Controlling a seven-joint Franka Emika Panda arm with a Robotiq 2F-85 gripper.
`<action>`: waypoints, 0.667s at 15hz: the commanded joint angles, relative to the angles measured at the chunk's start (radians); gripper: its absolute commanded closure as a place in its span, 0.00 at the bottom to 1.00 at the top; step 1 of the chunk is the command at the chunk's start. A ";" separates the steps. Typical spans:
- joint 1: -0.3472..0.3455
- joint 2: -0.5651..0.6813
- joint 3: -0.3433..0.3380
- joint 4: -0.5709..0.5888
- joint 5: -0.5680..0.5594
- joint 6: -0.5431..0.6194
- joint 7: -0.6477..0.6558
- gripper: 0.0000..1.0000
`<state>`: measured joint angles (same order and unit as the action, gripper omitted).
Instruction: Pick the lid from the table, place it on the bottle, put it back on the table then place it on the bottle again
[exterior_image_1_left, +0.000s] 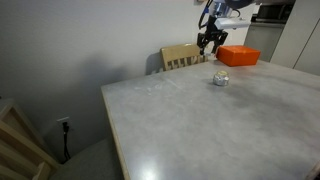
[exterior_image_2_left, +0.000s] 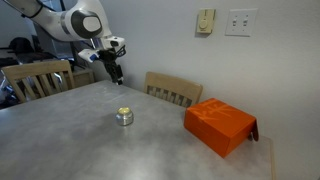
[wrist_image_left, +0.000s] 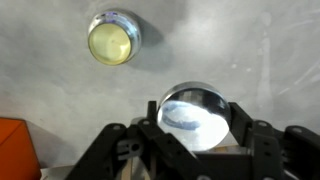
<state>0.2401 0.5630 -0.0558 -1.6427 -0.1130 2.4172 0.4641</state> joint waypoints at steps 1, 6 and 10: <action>0.027 0.055 0.034 0.083 -0.004 0.016 -0.025 0.56; 0.081 0.117 0.040 0.141 0.001 0.071 0.011 0.56; 0.107 0.214 0.060 0.200 0.013 0.026 -0.019 0.56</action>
<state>0.3380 0.7022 -0.0112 -1.5063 -0.1122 2.4732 0.4721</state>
